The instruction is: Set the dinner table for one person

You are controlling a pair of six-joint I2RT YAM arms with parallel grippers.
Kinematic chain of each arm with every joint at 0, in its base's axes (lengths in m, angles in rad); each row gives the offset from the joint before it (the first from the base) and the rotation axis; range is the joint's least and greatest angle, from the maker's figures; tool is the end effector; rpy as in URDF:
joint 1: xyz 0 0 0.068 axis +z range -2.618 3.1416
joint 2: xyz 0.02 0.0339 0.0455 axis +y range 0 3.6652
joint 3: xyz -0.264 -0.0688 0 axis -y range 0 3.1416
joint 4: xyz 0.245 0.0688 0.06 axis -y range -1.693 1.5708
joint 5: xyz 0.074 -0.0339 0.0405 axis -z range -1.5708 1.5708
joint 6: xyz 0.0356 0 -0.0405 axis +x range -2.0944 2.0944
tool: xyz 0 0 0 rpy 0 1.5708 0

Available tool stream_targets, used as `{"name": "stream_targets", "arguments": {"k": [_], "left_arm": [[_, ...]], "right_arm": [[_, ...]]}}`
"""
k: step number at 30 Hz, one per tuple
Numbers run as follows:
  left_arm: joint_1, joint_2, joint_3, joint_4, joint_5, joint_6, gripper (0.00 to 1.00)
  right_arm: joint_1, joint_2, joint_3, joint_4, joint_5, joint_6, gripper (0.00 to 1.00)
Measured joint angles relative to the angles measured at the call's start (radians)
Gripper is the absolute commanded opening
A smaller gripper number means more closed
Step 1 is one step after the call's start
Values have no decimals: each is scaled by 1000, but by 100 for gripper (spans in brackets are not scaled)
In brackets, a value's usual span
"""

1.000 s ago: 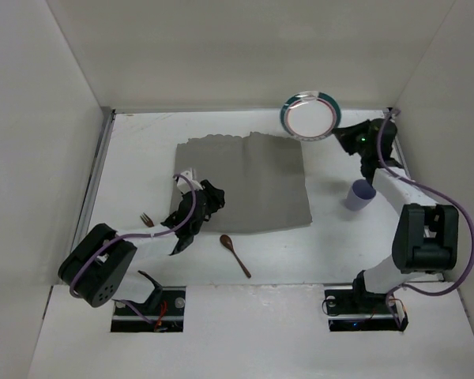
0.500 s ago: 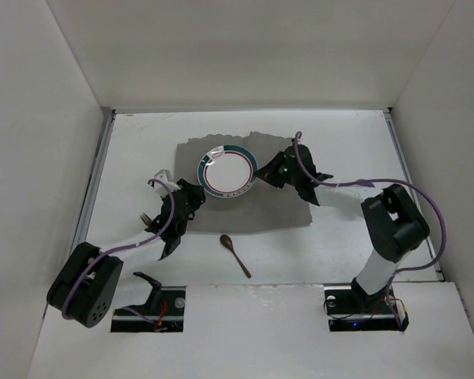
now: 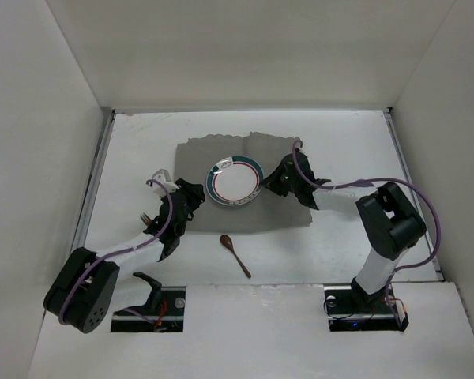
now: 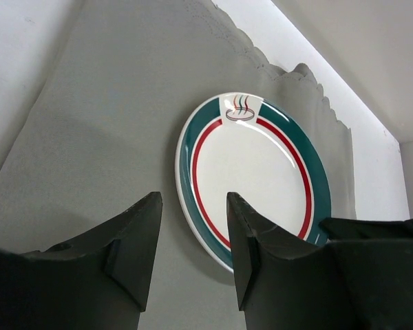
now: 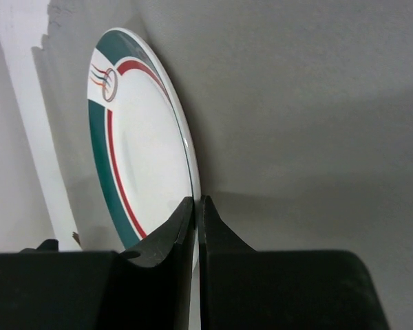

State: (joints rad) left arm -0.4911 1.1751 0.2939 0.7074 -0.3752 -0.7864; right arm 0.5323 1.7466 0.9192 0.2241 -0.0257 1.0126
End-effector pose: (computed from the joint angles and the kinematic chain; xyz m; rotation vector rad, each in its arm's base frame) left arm 0.2054 -0.0950 0.1877 -0.5333 1.6896 -0.6093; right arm 0.3152 0.1867 0.1715 0.5368 2.2578 0.8723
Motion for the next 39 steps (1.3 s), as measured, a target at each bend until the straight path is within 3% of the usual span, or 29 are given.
{"name": "stream_targets", "arguments": {"k": [11,16,20,23,25,27,28,31,32,35,39], "left_arm": [[-3,-8,0,-1,-7,3,40],[-7,-8,0,-1,-14,3,40],[-11,-11,0,-2,-18,4,40],[-11,-21,0,-1,-21,4,40],[-13,-22,0,-1,-21,4,40],[-18,-21,0,-1,-25,5,40],[-21,-20,0,-1,-25,5,40],[-28,-5,0,-1,-25,5,40],[-31,0,0,-2,-25,5,40],[-34,6,0,-1,-25,6,40],[-34,8,0,-1,-25,7,40]], "right_arm": [[37,-68,-50,-104,77,-3,17],[47,-115,-56,-153,102,-24,44],[47,-151,-83,-191,111,-58,49],[44,-266,-118,-258,126,-96,45],[37,-375,-125,-310,151,-126,36],[16,-505,-126,-354,194,-157,13],[-2,-570,-126,-379,220,-171,8],[-104,-747,-126,-457,319,-199,6],[-151,-796,-126,-483,355,-207,8],[-293,-894,-132,-555,465,-244,26],[-440,-904,-131,-618,569,-308,44]]}}
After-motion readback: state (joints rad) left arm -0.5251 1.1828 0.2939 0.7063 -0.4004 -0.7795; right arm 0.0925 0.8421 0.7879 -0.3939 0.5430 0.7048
